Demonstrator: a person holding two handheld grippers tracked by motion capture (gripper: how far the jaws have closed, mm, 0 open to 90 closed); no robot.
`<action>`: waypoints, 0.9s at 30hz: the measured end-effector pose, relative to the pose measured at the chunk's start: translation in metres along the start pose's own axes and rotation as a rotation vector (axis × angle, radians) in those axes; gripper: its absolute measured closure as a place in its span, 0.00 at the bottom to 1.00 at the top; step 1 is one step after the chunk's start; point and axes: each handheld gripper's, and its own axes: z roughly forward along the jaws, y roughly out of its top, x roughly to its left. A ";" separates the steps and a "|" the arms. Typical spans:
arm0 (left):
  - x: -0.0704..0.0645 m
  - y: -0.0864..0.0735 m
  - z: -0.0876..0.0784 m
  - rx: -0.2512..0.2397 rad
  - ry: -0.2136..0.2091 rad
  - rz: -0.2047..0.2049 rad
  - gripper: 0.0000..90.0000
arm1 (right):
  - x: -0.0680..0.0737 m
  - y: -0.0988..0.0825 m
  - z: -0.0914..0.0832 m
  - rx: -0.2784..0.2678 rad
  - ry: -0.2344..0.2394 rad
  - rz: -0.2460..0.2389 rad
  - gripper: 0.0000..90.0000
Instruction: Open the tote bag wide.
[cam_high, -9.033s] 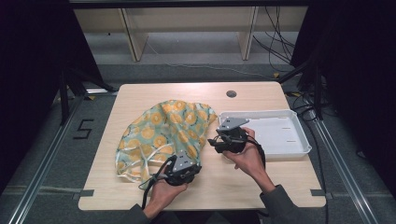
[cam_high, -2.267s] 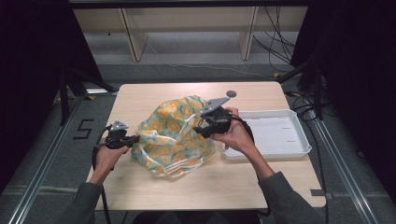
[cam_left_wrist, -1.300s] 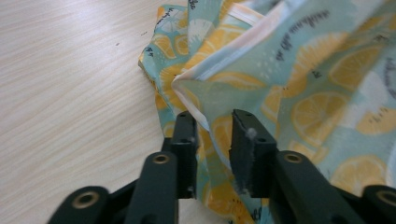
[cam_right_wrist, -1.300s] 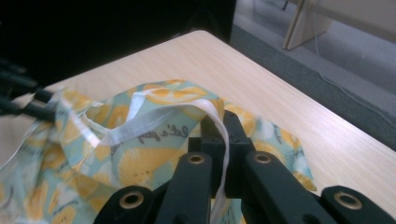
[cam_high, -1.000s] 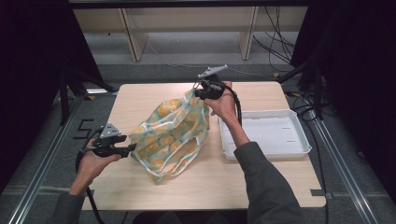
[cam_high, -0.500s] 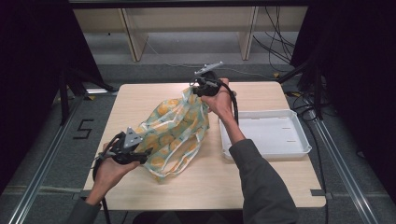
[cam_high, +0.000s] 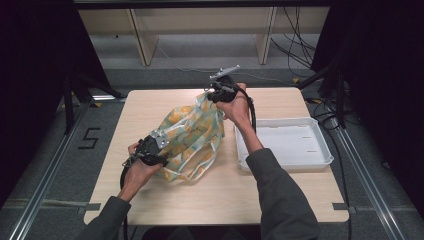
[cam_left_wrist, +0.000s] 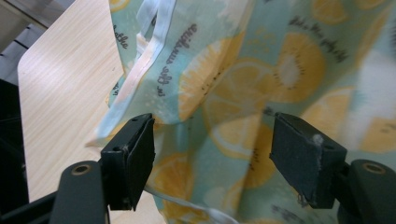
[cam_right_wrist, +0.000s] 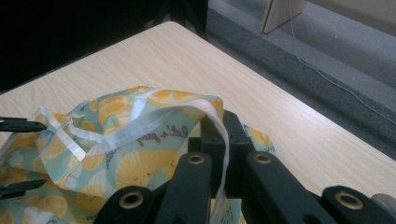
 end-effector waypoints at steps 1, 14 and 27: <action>0.000 0.000 0.003 0.005 0.010 0.007 0.34 | 0.001 -0.001 0.001 -0.019 -0.003 0.002 1.00; 0.027 0.006 -0.019 -0.152 -0.069 0.002 0.99 | -0.007 -0.012 0.009 0.068 -0.079 -0.060 0.90; 0.083 0.033 -0.026 -0.180 -0.202 -0.166 0.99 | 0.000 -0.037 -0.022 0.245 0.006 -0.145 0.49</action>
